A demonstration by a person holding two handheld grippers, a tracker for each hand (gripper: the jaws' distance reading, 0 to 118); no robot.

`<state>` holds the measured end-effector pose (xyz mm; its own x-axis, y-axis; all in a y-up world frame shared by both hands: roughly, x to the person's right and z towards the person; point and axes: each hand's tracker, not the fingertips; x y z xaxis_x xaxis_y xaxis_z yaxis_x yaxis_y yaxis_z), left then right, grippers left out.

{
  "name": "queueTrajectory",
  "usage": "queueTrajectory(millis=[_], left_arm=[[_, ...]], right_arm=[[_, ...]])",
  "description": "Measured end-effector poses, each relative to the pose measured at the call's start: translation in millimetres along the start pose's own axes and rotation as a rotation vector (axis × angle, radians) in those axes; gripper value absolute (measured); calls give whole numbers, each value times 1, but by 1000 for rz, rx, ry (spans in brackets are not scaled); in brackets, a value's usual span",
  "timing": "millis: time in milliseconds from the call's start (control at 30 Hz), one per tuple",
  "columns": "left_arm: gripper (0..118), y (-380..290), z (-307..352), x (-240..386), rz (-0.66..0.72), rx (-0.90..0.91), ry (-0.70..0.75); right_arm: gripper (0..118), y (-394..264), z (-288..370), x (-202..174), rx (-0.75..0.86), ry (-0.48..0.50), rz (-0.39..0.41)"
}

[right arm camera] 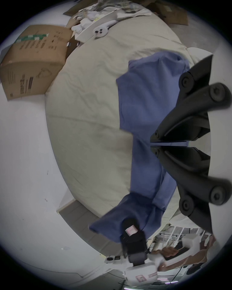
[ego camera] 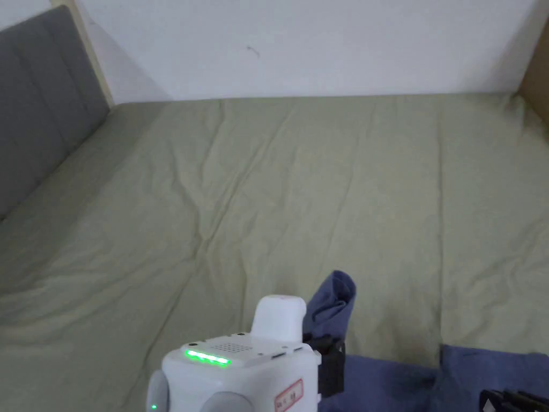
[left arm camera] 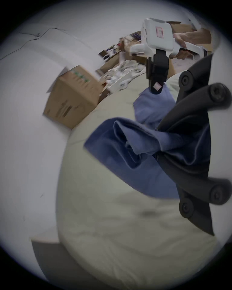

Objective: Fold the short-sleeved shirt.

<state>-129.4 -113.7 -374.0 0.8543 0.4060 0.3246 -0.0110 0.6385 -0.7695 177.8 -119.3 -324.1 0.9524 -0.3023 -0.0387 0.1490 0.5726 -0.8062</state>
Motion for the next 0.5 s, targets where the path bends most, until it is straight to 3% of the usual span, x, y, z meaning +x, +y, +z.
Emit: queueTrajectory(millis=[100, 133, 233, 300, 433, 467, 500], left_arm=[[12, -13, -48, 18, 21, -112, -76], [28, -16, -61, 23, 19, -160, -108], [108, -29, -88, 27, 93, -217, -112], [105, -29, -82, 23, 175, -159, -58], [98, -19, -50, 8, 249, -122, -218], [89, -17, -39, 3, 284, -74, -231], [71, -15, -32, -2, 306, -36, -222]], right_arm=[[5, -5, 13, 23, 23, -33, -61], [5, -6, 16, 31, 27, -41, -80], [5, -12, 23, 51, 35, -75, -139], [5, -16, 27, 60, 35, -92, -166], [5, -21, 28, 70, 31, -102, -181], [5, -22, 27, 71, 30, -105, -181], [5, -22, 26, 72, 30, -107, -182]])
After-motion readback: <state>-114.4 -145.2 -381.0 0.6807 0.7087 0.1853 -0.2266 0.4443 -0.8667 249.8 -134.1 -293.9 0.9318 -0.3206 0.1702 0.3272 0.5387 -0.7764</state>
